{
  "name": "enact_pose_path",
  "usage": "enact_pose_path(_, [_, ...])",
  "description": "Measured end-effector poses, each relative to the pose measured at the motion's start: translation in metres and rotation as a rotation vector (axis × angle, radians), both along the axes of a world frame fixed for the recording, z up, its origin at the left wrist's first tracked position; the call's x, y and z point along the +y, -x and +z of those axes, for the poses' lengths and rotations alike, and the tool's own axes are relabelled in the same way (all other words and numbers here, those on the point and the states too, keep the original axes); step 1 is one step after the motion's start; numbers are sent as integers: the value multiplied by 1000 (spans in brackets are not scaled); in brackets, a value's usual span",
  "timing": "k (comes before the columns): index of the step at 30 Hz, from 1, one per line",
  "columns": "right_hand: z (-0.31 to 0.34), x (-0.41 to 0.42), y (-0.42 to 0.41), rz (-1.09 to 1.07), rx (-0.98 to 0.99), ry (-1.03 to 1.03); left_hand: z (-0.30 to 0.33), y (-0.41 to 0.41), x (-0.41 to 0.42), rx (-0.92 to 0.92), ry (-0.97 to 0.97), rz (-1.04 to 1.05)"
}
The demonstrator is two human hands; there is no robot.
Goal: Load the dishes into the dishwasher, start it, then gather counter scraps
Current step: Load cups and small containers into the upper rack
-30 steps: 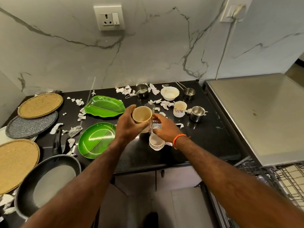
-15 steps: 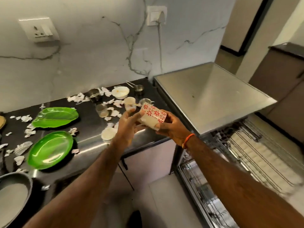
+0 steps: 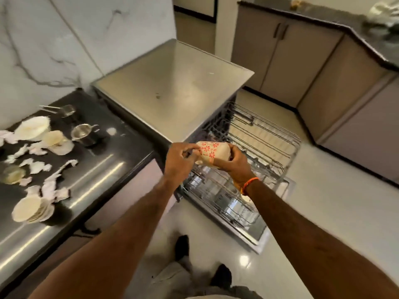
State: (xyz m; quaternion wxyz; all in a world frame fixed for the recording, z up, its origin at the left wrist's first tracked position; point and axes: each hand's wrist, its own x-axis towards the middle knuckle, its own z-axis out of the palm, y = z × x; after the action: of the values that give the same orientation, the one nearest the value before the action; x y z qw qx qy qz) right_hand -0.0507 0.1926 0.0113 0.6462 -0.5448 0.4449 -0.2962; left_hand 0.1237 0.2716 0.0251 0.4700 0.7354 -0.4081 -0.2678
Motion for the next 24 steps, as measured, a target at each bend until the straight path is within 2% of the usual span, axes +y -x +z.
enact_pose_path(5, [-35, -9, 38, -282, 143, -13, -39, 45, -60, 44, -225, -286])
enact_pose_path(7, [-56, -17, 47, -354, 184, -55, -51, 57, -80, 116, -339, -376])
enact_pose_path(11, [-92, -34, 55, -375, 240, -161, -80, 63, -110, 297, -524, -474])
enact_pose_path(15, [-137, -48, 54, -342, 299, -252, -130, 55, -133, 452, -601, -544])
enact_pose_path(20, [-194, -57, 40, -317, 462, -289, -205, 43, -151, 364, -704, -584])
enact_pose_path(24, [-223, -65, 28, -222, 596, -296, -240, 34, -165, 196, -743, -613])
